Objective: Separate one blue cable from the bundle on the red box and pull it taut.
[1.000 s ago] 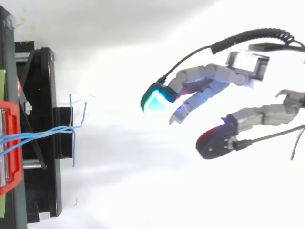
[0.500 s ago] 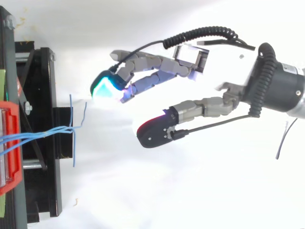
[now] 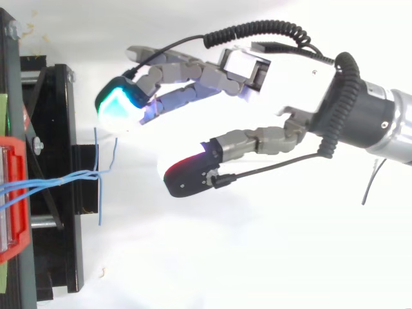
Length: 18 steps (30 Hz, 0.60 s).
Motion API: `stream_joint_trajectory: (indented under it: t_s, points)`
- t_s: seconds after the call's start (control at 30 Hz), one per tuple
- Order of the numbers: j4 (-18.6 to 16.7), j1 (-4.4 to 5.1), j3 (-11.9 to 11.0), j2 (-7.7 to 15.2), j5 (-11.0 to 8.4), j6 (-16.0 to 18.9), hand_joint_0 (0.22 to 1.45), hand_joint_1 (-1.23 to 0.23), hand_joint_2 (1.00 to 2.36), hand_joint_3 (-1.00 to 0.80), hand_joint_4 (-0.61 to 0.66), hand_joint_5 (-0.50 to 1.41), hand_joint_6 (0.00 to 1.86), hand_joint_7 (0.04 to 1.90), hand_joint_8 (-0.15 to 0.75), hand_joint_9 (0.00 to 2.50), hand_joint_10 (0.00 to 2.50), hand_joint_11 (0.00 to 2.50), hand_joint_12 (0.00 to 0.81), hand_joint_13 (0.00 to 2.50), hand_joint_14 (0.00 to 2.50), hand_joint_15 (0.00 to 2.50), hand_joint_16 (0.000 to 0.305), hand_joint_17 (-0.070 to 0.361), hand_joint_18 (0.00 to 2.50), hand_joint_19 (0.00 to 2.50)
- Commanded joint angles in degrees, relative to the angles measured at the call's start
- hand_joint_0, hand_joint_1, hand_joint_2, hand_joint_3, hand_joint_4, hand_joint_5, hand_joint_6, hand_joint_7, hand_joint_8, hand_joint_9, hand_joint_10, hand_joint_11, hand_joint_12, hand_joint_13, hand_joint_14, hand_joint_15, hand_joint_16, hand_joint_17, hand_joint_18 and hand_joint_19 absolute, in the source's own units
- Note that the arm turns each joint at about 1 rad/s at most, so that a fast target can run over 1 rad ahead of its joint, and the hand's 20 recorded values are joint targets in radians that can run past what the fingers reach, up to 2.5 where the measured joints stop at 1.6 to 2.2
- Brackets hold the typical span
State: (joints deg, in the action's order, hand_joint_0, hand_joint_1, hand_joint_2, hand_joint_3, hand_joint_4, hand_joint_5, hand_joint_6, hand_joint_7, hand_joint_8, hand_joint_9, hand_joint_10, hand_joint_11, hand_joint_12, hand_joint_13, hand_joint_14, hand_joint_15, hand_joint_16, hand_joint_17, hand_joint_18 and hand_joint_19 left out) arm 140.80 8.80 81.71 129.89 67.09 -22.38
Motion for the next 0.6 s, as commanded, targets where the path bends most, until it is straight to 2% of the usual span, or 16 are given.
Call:
stream_joint_trajectory:
  t_s: [0.0, 0.1, 0.13, 0.2, 0.27, 0.57]
  points:
    - [-1.32, -0.01, -3.13, 3.44, -0.29, 0.40, 0.49, -0.60, 1.00, -0.50, 0.19, -0.19, 0.50, 0.69, 0.237, 0.53, 0.00, 0.14, 0.238, 0.09, 0.00, 0.04, 0.028, 0.063, 0.00, 0.09]
    - [-0.44, -0.01, -6.21, 5.64, -0.29, 1.63, 0.50, -0.60, 1.00, -0.50, 0.20, -0.18, 0.50, 0.68, 0.245, 0.57, 0.00, 0.13, 0.241, 0.13, 0.00, 0.03, 0.029, 0.065, 0.00, 0.09]
    - [0.44, -0.10, -7.97, 6.34, -0.03, 2.07, 0.50, -0.60, 1.00, -0.50, 0.21, -0.18, 0.50, 0.68, 0.245, 0.58, 0.00, 0.13, 0.241, 0.14, 0.00, 0.03, 0.029, 0.065, 0.00, 0.10]
    - [1.40, -0.10, -9.55, 7.13, 0.41, 2.34, 0.50, -0.60, 1.00, -0.50, 0.21, -0.18, 0.50, 0.68, 0.245, 0.59, 0.00, 0.13, 0.244, 0.15, 0.00, 0.04, 0.029, 0.065, 0.00, 0.10]
    - [1.58, -0.10, -10.16, 7.39, 0.59, 2.16, 0.51, -0.60, 1.00, -0.50, 0.21, -0.18, 0.50, 0.68, 0.247, 0.60, 0.00, 0.14, 0.247, 0.18, 0.00, 0.04, 0.029, 0.065, 0.00, 0.12]
    - [1.14, 0.43, -10.07, 7.48, 0.50, 1.28, 0.52, -0.59, 1.00, -0.50, 0.23, -0.16, 0.50, 0.70, 0.249, 0.66, 0.01, 0.16, 0.248, 0.24, 0.00, 0.05, 0.029, 0.064, 0.02, 0.14]
